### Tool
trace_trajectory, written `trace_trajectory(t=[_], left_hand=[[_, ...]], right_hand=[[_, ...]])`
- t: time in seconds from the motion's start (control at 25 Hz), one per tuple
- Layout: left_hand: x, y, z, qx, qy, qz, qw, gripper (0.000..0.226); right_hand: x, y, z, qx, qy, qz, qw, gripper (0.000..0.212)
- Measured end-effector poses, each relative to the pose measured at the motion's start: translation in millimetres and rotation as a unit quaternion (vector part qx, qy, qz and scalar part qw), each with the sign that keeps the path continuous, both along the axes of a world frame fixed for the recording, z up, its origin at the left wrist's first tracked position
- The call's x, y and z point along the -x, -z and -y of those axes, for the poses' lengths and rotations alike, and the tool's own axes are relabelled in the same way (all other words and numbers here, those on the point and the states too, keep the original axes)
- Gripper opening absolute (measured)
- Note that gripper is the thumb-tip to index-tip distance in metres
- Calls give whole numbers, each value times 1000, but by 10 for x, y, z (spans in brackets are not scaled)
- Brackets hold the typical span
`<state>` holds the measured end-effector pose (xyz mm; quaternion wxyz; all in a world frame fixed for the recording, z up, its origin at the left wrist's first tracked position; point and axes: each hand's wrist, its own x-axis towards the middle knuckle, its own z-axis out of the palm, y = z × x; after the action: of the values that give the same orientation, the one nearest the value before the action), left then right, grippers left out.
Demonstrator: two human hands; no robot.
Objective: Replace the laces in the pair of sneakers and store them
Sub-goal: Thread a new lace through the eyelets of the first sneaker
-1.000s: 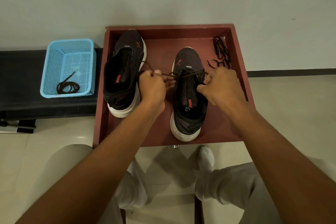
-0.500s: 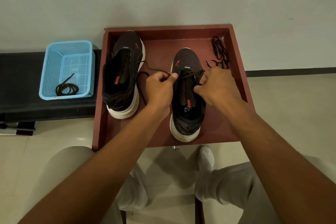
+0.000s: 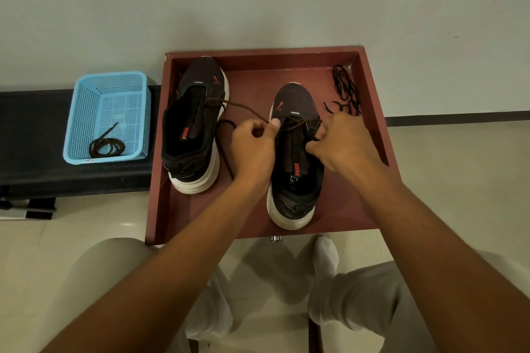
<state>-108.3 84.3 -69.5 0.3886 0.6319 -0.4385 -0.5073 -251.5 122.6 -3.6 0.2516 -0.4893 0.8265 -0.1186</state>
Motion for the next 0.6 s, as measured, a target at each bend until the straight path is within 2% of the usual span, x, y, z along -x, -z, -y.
trace_trajectory(t=[0.16,0.32,0.4,0.6], left_hand=[[20,18,88,6,10,19,1000,24],[-67,-89,247,-11,-65,-86,994,25],[-87,-129,245,-11,-79,-106,991,25],[-3,-22,-22,-17,14,-40,999,27]], right_hand=[[2,13,4,1,-2,1,1000,18],[29,18,11,-6,2,6,1000,17],[20,20,9,-6,4,9,1000,17],[15,25,25,-6,-4,6,1000,16]])
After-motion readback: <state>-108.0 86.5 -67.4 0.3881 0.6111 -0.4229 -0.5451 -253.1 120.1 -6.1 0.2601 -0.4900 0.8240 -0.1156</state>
